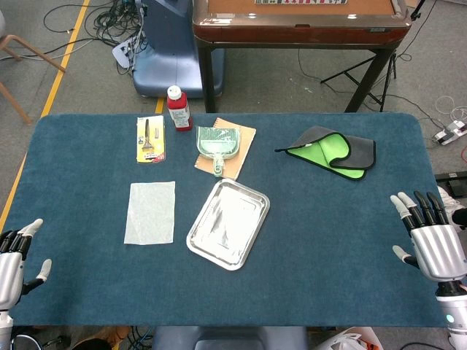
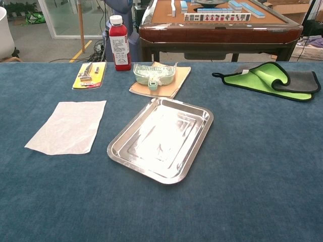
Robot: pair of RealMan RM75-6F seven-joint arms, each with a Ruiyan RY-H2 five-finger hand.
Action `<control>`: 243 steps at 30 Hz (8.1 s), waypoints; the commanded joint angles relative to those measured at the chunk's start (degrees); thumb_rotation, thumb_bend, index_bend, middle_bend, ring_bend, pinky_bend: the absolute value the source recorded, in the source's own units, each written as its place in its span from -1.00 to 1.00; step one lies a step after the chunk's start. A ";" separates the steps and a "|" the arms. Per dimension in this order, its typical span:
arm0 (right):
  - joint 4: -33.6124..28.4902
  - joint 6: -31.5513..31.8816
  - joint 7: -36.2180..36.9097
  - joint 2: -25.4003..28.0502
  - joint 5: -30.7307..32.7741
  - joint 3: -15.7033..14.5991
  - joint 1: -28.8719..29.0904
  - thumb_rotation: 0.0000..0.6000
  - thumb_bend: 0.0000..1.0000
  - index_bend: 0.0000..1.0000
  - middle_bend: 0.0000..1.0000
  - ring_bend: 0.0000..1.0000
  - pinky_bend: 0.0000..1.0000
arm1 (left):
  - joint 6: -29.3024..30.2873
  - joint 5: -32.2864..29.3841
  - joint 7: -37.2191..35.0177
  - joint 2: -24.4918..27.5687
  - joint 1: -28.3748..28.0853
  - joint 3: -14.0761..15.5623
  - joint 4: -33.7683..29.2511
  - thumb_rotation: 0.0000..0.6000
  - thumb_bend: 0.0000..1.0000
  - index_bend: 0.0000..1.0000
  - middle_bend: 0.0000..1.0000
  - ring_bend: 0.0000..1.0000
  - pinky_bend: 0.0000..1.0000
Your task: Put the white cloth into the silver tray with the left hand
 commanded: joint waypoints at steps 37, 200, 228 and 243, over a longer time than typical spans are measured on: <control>-2.16 4.41 2.34 4.21 -1.64 5.93 -5.69 1.00 -0.95 -0.85 -0.79 -1.00 -0.90 | -22.20 8.83 -16.87 -14.15 -18.91 2.34 33.36 1.00 -0.37 -0.44 -0.56 -0.57 -0.77; -0.48 7.58 6.16 3.63 -2.67 8.81 -12.69 1.00 -0.95 -0.85 -0.80 -1.00 -0.90 | -24.24 7.59 -28.80 -44.28 -42.17 -0.50 49.96 1.00 -0.12 0.08 -0.07 -0.30 -0.74; -0.04 7.35 6.61 3.29 -2.51 8.97 -12.72 1.00 -0.95 -0.85 -0.80 -1.00 -0.90 | -25.51 5.45 -26.58 -42.02 -42.54 -0.61 46.76 1.00 -0.13 -0.46 -0.18 -0.39 -0.75; 0.04 6.52 6.64 2.81 -2.70 9.17 -11.98 1.00 -0.95 -0.85 -0.80 -1.00 -0.90 | -25.46 3.01 -19.98 -34.09 -39.64 -0.11 35.82 1.00 -0.29 -0.77 -0.39 -0.56 -0.74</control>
